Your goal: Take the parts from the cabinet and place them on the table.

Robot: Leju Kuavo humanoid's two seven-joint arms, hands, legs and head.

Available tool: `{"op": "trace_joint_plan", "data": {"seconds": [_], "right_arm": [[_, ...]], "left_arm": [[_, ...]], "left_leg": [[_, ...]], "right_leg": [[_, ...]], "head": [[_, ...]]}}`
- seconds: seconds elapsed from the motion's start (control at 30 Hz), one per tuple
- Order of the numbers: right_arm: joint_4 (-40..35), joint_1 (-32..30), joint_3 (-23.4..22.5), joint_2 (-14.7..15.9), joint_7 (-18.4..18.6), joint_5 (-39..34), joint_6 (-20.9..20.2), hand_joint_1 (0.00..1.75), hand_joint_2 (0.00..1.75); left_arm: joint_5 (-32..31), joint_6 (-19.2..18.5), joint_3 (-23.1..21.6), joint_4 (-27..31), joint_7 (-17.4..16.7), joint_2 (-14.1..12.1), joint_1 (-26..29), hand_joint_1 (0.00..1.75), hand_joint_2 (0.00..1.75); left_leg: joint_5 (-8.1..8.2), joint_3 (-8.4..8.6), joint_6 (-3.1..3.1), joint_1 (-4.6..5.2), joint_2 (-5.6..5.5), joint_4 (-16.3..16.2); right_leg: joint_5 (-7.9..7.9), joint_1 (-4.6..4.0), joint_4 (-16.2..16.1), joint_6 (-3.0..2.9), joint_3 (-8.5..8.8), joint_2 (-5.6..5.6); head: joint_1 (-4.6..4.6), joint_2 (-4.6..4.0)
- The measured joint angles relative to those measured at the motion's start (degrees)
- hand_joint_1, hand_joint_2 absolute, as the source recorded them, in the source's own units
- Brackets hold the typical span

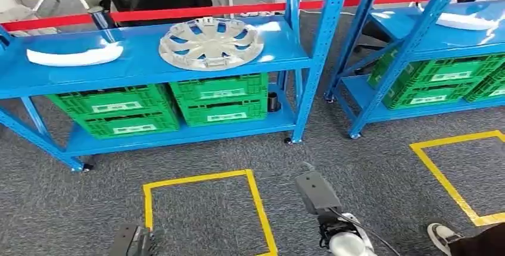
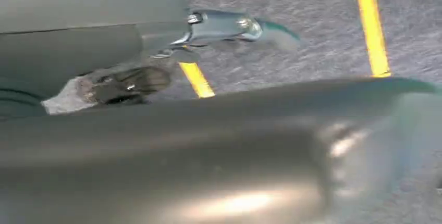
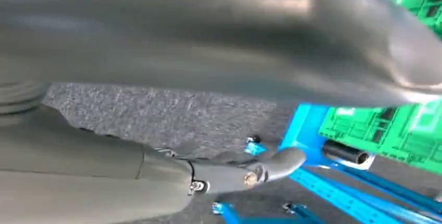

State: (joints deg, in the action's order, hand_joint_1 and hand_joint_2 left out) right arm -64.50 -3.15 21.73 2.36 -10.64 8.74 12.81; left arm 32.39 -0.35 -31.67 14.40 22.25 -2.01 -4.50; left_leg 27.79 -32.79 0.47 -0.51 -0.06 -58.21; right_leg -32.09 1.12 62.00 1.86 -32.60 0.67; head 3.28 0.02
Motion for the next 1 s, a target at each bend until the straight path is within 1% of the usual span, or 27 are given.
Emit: {"op": "trace_joint_plan", "data": {"seconds": [0.03,0.07,0.1,0.13,0.17,0.2,0.23,0.27,0.3,0.33,0.4,0.47,0.5,0.53,0.57,0.6,0.63,0.67,0.7,0.73,0.77,0.8,0.83,0.87,0.93,0.97,1.0], "right_arm": [[-0.1,0.0,0.0,0.0,0.0,0.0,0.0,0.00,0.00],[-0.1,0.0,0.0,0.2,0.0,-0.1,0.0,0.00,0.00],[-0.1,-0.3,0.0,0.3,0.0,-0.3,0.0,0.00,0.00],[-0.2,-0.5,0.0,0.4,0.0,-0.3,-0.2,0.00,0.00],[-0.4,-0.6,0.0,0.6,-0.2,-0.2,-0.5,0.00,0.00],[-0.7,-0.6,0.1,0.9,-0.2,0.3,-0.8,0.00,0.00],[-1.0,-0.5,0.2,1.1,-0.3,0.8,-0.8,0.00,0.00],[-1.0,-0.4,0.3,1.3,-0.5,1.3,-0.9,0.00,0.00],[-1.0,-0.2,0.5,1.4,-0.6,1.6,-0.9,0.00,0.00],[-1.1,-0.2,0.8,1.4,-0.7,1.8,-0.9,0.00,0.00],[-1.1,-0.3,1.1,1.6,-0.8,2.1,-1.1,0.00,0.00],[-1.1,-0.2,1.4,1.6,-0.8,2.2,-1.2,0.00,0.00],[-1.2,-0.1,1.4,1.6,-0.8,2.2,-1.2,0.00,0.00],[-1.3,-0.1,1.5,1.6,-0.8,2.3,-1.2,0.00,0.00],[-1.2,-0.1,1.6,1.6,-0.8,2.3,-1.2,0.00,0.00],[-1.2,-0.1,1.7,1.6,-0.8,2.4,-1.2,0.00,0.00],[-1.2,-0.1,1.7,1.6,-0.9,2.4,-1.2,0.00,0.00],[-1.2,-0.1,1.8,1.6,-0.9,2.6,-1.2,0.00,0.00],[-1.2,-0.1,1.8,1.6,-0.9,2.6,-1.2,0.00,0.00],[-1.2,0.0,1.8,1.6,-1.0,2.5,-1.2,0.00,0.00],[-1.3,0.1,1.8,1.6,-1.3,2.1,-1.4,0.00,0.00],[-1.2,0.2,1.8,1.6,-1.6,1.6,-1.7,0.00,0.00],[-1.3,0.3,1.8,1.6,-1.9,1.3,-1.9,0.00,0.00],[-1.3,0.3,1.8,1.6,-1.9,1.2,-1.9,0.00,0.00],[-1.3,0.2,1.8,1.6,-1.9,1.2,-1.9,0.00,0.00],[-1.4,0.3,1.8,1.6,-1.9,1.2,-1.9,0.00,0.00],[-1.4,0.3,1.8,1.6,-2.0,1.2,-1.9,0.00,0.00]], "left_arm": [[0.0,0.0,0.0,0.0,0.0,0.1,-0.1,0.00,0.00],[0.0,0.0,0.0,0.0,0.0,0.2,-0.2,0.00,0.00],[0.0,0.0,0.0,0.0,0.0,0.3,-0.2,0.00,0.00],[0.0,0.0,0.0,0.0,0.0,0.4,-0.1,0.00,0.00],[0.0,0.0,0.0,0.0,0.0,0.3,-0.1,0.00,0.00],[0.0,0.0,0.0,0.0,0.0,0.3,-0.1,0.00,0.00],[0.0,-0.1,0.0,0.0,-0.2,0.4,-0.1,0.00,0.00],[0.0,-0.1,0.0,0.0,-0.4,0.4,-0.1,0.00,0.00],[0.0,-0.1,0.0,0.0,-0.4,0.4,-0.2,0.00,0.00],[0.0,-0.1,0.0,0.0,-0.5,0.4,-0.2,0.00,0.00],[0.0,-0.1,0.0,0.0,-0.5,0.4,-0.2,0.00,0.00],[0.0,-0.1,0.0,0.0,-0.5,0.3,-0.2,0.00,0.00],[0.0,-0.1,0.0,0.0,-0.5,0.3,-0.3,0.00,0.00],[0.0,-0.1,0.0,0.0,-0.5,0.3,-0.3,0.00,0.00],[0.0,-0.1,0.0,-0.1,-0.5,0.3,-0.3,0.00,0.00],[0.0,-0.1,0.0,-0.1,-0.5,0.4,-0.1,0.00,0.00],[0.0,-0.1,0.0,-0.1,-0.5,0.3,0.1,0.00,0.00],[0.0,-0.1,0.0,-0.1,-0.5,0.3,0.2,0.00,0.00],[0.1,-0.1,0.0,-0.1,-0.5,0.3,0.3,0.00,0.00],[0.1,-0.1,0.0,-0.1,-0.4,0.3,0.3,0.00,0.00],[0.1,-0.1,0.0,-0.1,-0.4,0.3,0.3,0.00,0.00],[0.1,-0.1,0.0,-0.2,-0.4,0.1,0.3,0.00,0.00],[0.1,-0.1,0.0,-0.2,-0.3,0.1,0.2,0.00,0.00],[0.1,-0.1,0.0,-0.2,-0.4,0.1,0.2,0.00,0.00],[0.1,-0.2,0.0,-0.2,-0.4,0.1,0.3,0.00,0.00],[0.1,-0.2,0.0,-0.1,-0.3,0.2,0.3,0.00,0.00],[0.1,-0.2,0.0,-0.1,-0.3,0.1,0.3,0.00,0.00]], "left_leg": [[0.18,0.10,0.45,0.01,0.15,0.0],[0.33,0.20,0.64,0.07,0.18,0.0],[0.50,0.34,0.76,0.11,0.20,0.0],[0.67,0.51,0.76,0.12,0.19,0.0],[0.86,0.80,0.71,0.11,0.14,0.0],[1.15,1.20,0.60,0.08,0.13,-0.1],[1.48,1.69,0.41,0.04,0.06,-0.1],[1.89,2.10,0.12,0.04,0.02,-0.3],[2.31,1.99,-0.37,0.50,-0.02,-0.6],[2.48,1.91,-0.63,0.51,-0.16,-0.6],[2.48,2.22,-1.18,0.44,-0.16,-0.1],[3.03,2.38,-1.80,0.28,-0.15,-0.5],[4.19,1.41,-2.13,0.29,-0.09,-2.8],[6.04,-0.61,-2.37,0.20,-0.10,-6.6],[8.08,-3.32,-2.56,0.15,-0.10,-11.6],[9.47,-5.96,-2.66,0.15,-0.10,-16.1],[9.47,-7.62,-2.64,0.14,-0.10,-18.5],[8.01,-7.88,-2.54,0.15,-0.10,-18.0],[5.50,-6.95,-2.33,0.16,-0.10,-15.2],[2.26,-4.99,-2.01,0.17,-0.10,-10.3],[-0.77,-2.76,-1.53,0.27,-0.06,-5.0],[-0.86,-1.54,-1.14,0.49,0.01,-2.4],[-0.36,-1.01,-1.04,0.78,0.05,-1.1],[-0.22,-1.21,-1.02,0.85,0.03,-1.2],[-0.19,-1.23,-0.50,0.98,-0.12,-0.9],[-0.54,-0.59,-0.03,0.21,-0.12,0.0],[-0.48,-0.19,0.24,0.32,-0.13,0.4]], "right_leg": [[-1.98,-0.05,4.0,0.08,-2.27,0.00],[-3.87,-0.10,8.7,0.14,-4.95,0.00],[-4.95,-0.11,12.6,0.18,-7.39,0.00],[-4.65,-0.11,14.3,0.23,-8.75,-0.01],[-2.97,-0.08,13.3,0.22,-8.74,-0.03],[-0.20,-0.04,9.9,0.19,-7.53,-0.11],[2.86,0.01,4.9,0.14,-5.35,-0.22],[5.27,0.08,-0.1,0.09,-3.12,-0.26],[4.17,-0.14,-1.6,-0.07,-2.28,-0.20],[4.14,-0.03,-1.8,-0.82,-2.31,-0.14],[3.81,-0.35,-1.8,-1.47,-2.34,-0.16],[3.83,0.07,-2.2,-2.20,-1.94,-0.25],[3.62,0.11,-2.2,-2.52,-1.67,-0.32],[3.44,0.11,-2.2,-2.80,-1.50,-0.51],[3.24,0.05,-2.2,-3.03,-1.35,-0.67],[3.00,0.00,-2.2,-3.12,-1.16,-0.81],[2.77,-0.03,-2.2,-3.16,-0.89,-0.86],[2.49,-0.05,-2.2,-3.15,-0.45,-0.85],[2.17,-0.07,-2.2,-3.02,0.04,-0.77],[1.81,-0.08,-2.2,-2.91,0.64,-0.78],[1.46,-0.10,-2.2,-2.73,1.20,-0.81],[1.21,-0.14,-2.3,-2.47,1.33,-0.83],[1.05,-0.32,-2.2,-2.08,1.20,-0.75],[1.15,-0.24,-2.4,-1.74,1.06,-0.78],[1.21,-0.14,-3.0,-1.03,1.36,-0.85],[0.85,-0.15,-2.8,-0.67,1.57,-0.78],[0.15,-0.35,-1.4,-0.53,1.00,-0.74]], "head": [[-0.02,0.00],[-0.02,0.00],[-0.04,-0.02],[-0.02,0.00],[-0.02,-0.02],[-0.04,-0.02],[-0.02,-0.02],[-0.02,0.00],[0.00,0.00],[0.04,-0.02],[0.09,-0.02],[0.09,-0.02],[0.31,0.00],[0.35,0.00],[0.35,0.00],[0.35,0.00],[0.35,0.00],[0.35,-0.02],[0.35,0.00],[0.35,0.00],[0.35,-0.02],[0.37,0.00],[0.37,-0.02],[0.33,-0.02],[0.37,0.00],[0.28,0.00],[0.33,0.00]]}}
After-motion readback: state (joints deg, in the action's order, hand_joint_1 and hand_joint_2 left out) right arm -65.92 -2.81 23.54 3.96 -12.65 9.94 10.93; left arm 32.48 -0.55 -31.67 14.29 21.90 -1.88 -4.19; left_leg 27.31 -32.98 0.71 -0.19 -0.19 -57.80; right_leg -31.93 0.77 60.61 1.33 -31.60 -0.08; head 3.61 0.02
